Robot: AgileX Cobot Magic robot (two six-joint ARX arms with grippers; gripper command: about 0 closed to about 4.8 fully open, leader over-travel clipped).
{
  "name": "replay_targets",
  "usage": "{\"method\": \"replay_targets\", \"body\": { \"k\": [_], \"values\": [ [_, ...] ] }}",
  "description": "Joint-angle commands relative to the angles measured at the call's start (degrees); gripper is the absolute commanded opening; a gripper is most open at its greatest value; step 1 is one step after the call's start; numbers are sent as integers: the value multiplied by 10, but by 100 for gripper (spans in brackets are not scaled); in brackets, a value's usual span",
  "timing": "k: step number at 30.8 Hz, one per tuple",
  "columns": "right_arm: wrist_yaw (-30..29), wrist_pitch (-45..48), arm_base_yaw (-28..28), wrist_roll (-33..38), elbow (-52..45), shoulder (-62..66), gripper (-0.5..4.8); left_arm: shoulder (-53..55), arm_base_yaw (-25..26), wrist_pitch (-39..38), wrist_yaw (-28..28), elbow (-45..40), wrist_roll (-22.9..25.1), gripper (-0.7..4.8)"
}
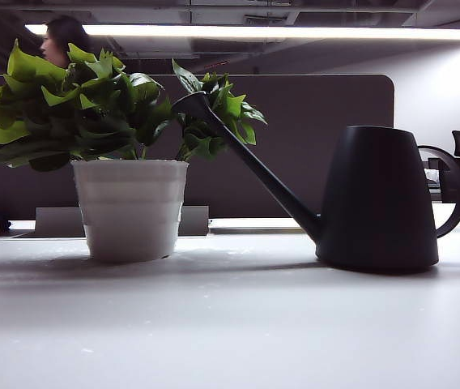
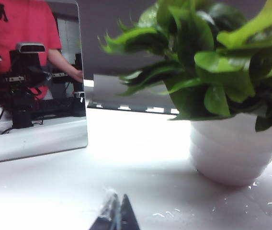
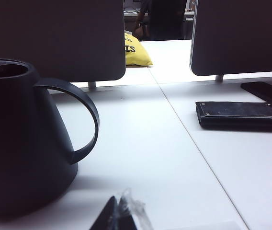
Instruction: Pick up the watering can from the table, water the potted plant, and put the can back.
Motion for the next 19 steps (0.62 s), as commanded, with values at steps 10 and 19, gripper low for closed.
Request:
{"method": "replay_targets", "body": {
  "k": [10, 19],
  "values": [
    [-19, 12, 1, 1, 14, 0, -6, 1, 1, 7, -6, 4, -4, -6],
    [-57, -53, 1, -13, 180, 31, -5, 5, 1, -45, 18, 102, -150, -5]
  ]
}}
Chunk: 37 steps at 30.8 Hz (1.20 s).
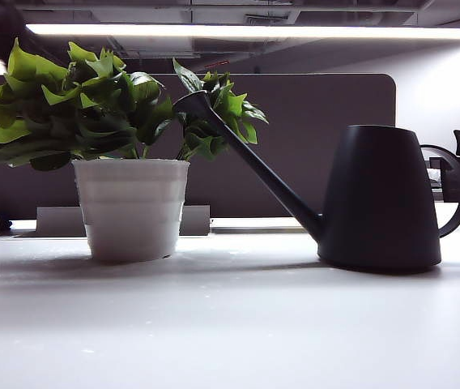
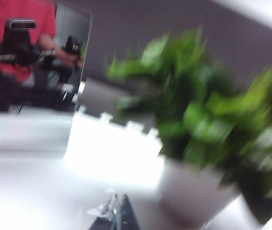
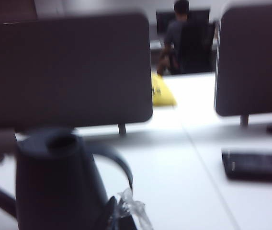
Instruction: Pick up the watering can from the table, water the potted plant, and put the can back.
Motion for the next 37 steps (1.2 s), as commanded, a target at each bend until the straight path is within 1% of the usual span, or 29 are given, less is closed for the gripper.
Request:
{"method": "replay_targets", "body": {
  "k": [1, 2, 5, 6, 7, 8, 11, 12, 14, 15, 17, 19, 22, 23, 27, 29, 32, 35, 37],
  "values": [
    [-4, -2, 0, -45, 67, 40, -2, 9, 1, 5, 33, 42, 6, -6],
    [-12, -1, 0, -54, 92, 63, 42, 17, 1, 5, 56, 56, 7, -5],
    [-32, -1, 0, -65, 155, 139, 254, 43, 0, 5, 115, 90, 8, -6],
    [-38, -1, 0, -65, 174, 165, 294, 52, 0, 7, 120, 100, 10, -5],
    [-44, 0, 0, -73, 196, 198, 323, 61, 0, 12, 122, 110, 15, -6],
    [-53, 3, 0, -87, 213, 225, 333, 73, 0, 24, 122, 119, 26, -6],
    [-82, 24, 0, -155, 259, 306, 339, 119, 0, 87, 125, 134, 67, -6],
    [-94, 35, 0, -171, 269, 326, 343, 142, 0, 111, 128, 140, 73, -6],
    [-114, 71, 0, -178, 285, 370, 420, 182, 0, 141, 143, 151, 75, -6],
    [-114, 86, 0, -178, 291, 392, 473, 207, -2, 155, 156, 159, 75, -6],
    [-114, 90, 0, -178, 298, 422, 479, 250, -16, 178, 173, 175, 77, -6],
    [-109, 88, 0, -178, 298, 442, 479, 285, -39, 191, 172, 193, 82, -6],
    [-80, 68, -1, -179, 297, 462, 479, 339, -89, 196, 169, 234, 131, -6],
    [-80, 66, -1, -181, 292, 466, 479, 359, -113, 196, 162, 250, 146, -6],
    [-80, 72, -1, -187, 264, 478, 479, 427, -218, 186, 116, 303, 174, -6],
    [-80, 96, -1, -203, 238, 484, 479, 456, -268, 185, 95, 321, 187, -6],
    [-80, 146, 0, -222, 197, 501, 479, 487, -328, 187, 78, 334, 198, -6],
    [-71, 193, -1, -242, 170, 532, 479, 507, -365, 189, 78, 336, 201, -6],
    [-64, 216, -2, -248, 164, 562, 479, 515, -375, 189, 79, 336, 201, -6]
  ]
}}
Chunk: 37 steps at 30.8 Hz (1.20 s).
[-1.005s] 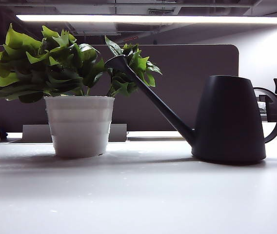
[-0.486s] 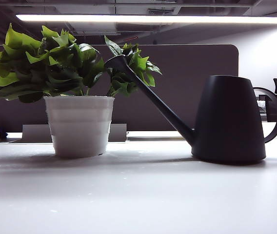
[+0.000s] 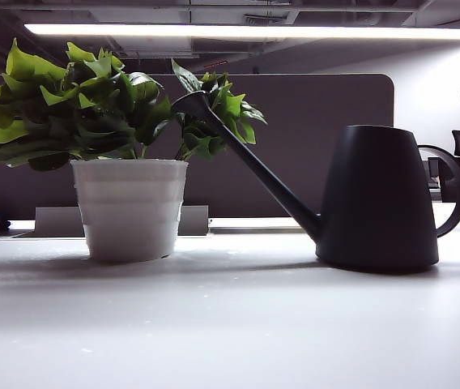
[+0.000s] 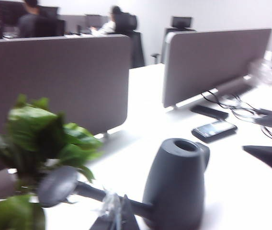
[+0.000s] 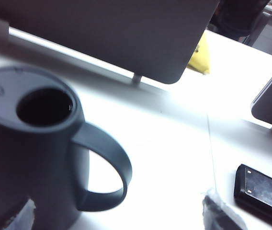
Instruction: Pick up the watering can from the table, water the potted plant, and put the can back.
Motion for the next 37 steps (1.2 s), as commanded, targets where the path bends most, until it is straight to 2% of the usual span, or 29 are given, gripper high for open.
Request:
{"method": "replay_targets", "body": {
  "k": [1, 7, 16, 26, 31, 32, 35, 36, 37],
  "values": [
    [14, 65, 0, -15, -3, 49, 479, 11, -12, 7, -2, 4, 5, -6],
    [51, 172, 0, -16, -3, 173, 479, 12, -13, 7, -3, 4, 5, -6],
    [73, 370, 0, -29, 0, 348, 479, 12, -13, -7, 0, 4, 5, -6],
    [73, 407, 0, -26, 69, 439, 479, 12, -13, -62, 0, 3, 5, -6],
    [73, 405, 0, -24, 92, 452, 479, 12, -13, -62, 0, 3, 5, -6],
    [73, 405, 0, -24, 94, 453, 414, 12, -13, -62, 0, 3, 5, -5],
    [70, 406, 0, -24, 98, 453, 65, 12, -13, -62, 0, 3, 5, -6],
    [68, 405, 0, -24, 98, 453, -2, 12, -13, -62, 0, 3, 5, -6],
    [66, 405, 0, -24, 98, 453, -3, 12, -13, -62, 0, 3, 5, -6]
  ]
}}
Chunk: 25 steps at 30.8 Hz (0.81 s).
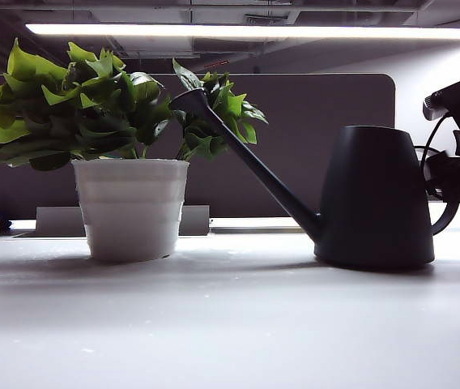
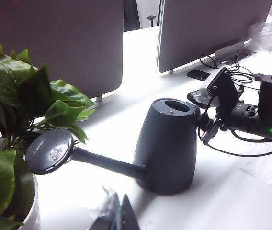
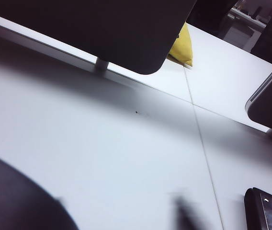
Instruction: Pick up the watering can from the table, water the potted plant, and put the can back.
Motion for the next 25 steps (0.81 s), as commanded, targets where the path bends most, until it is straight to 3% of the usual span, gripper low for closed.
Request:
{"method": "replay_targets", "body": {
  "k": [1, 15, 19, 25],
  "values": [
    [-5, 10, 1, 2, 3, -1, -1, -1, 0, 7, 2, 3, 1, -6],
    [-5, 19, 2, 63, 9, -78, -1, -11, 0, 6, -1, 4, 1, -6],
    [-5, -48, 2, 63, 41, -140, -1, -30, 1, -21, -34, 14, 12, -6],
    [-32, -198, 2, 61, 167, -186, -2, -29, 3, -153, -128, 87, 83, -6]
  ]
}}
